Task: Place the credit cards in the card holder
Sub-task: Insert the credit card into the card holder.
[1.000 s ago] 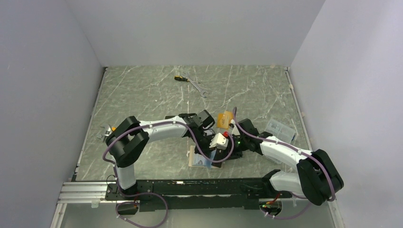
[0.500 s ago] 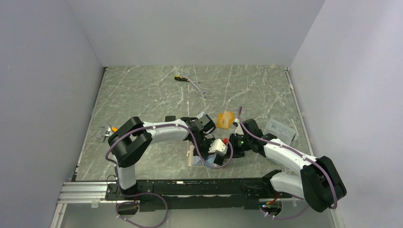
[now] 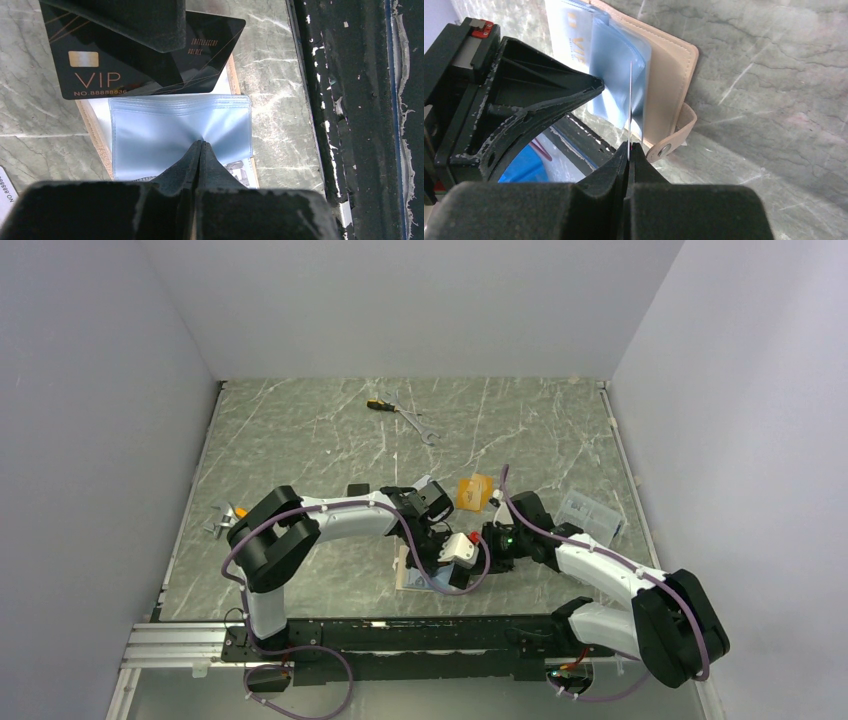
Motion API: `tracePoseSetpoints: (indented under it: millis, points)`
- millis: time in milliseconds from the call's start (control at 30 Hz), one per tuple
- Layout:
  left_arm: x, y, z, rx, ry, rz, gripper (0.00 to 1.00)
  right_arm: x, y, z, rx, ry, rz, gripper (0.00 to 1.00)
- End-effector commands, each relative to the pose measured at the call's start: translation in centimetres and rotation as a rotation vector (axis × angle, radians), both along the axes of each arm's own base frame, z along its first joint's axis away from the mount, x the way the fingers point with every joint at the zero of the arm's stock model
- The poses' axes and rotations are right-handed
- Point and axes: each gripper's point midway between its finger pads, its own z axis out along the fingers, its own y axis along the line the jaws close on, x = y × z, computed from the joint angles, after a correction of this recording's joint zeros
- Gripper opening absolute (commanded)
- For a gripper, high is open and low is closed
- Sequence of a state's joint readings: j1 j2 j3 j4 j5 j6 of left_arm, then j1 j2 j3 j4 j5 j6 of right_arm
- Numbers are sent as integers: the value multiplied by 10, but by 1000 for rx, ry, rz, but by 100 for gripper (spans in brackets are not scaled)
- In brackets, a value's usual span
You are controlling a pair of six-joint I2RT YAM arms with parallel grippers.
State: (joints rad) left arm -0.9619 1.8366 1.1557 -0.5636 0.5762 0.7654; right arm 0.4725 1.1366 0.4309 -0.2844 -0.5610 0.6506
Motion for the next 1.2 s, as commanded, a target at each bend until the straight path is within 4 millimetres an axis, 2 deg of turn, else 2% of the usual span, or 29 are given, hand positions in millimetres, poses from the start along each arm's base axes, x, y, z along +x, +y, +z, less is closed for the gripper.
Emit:
tracePoseSetpoints:
  millis: [0,400,667,1167]
  points:
    - [2,8,6,26,-14,2,2,5,8,12,60,-45,24,0]
    - [3,9,8,20,-6,14,2,6,14,13,106,-42,37,0]
    - [9,4,25,-14,22,37,3,7,12,3,105,-10,25,0]
    - [7,5,33,-23,49,45,4,6,15,-13,152,46,38,0]
